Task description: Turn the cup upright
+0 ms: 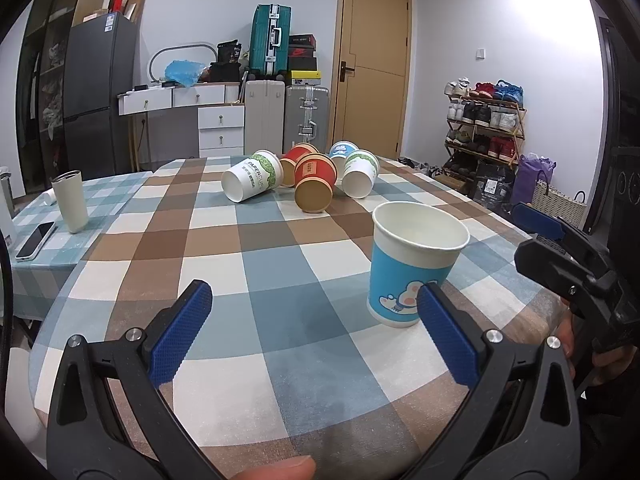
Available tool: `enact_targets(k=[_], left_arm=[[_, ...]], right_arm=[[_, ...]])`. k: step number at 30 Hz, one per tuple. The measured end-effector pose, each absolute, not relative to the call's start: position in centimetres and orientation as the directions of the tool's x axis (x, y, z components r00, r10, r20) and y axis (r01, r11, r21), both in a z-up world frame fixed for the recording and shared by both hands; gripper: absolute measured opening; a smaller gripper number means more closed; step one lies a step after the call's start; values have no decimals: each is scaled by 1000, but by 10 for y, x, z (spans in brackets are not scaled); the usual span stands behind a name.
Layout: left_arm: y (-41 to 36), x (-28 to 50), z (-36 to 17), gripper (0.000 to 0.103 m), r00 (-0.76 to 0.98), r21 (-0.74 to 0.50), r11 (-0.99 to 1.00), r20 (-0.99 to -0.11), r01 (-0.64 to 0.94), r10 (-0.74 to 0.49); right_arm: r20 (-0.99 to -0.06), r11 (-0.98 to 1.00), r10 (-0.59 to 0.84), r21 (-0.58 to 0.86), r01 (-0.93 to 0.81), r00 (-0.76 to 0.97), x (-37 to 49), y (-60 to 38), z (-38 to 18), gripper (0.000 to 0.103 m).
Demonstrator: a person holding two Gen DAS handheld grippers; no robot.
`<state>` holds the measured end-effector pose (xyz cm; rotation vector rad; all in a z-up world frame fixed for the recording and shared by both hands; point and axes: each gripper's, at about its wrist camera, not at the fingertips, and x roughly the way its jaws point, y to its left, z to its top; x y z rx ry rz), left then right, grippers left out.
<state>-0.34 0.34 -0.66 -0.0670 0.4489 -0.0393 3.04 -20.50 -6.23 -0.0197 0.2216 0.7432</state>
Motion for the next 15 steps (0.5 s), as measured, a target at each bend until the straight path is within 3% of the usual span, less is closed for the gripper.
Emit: enact_targets(k=[15], left_arm=[[3,-3,-7,102,898,-72,997,-437,19,-48]], right_arm=[[-208,735,671,60,-675,712,31,-206,-63,103]])
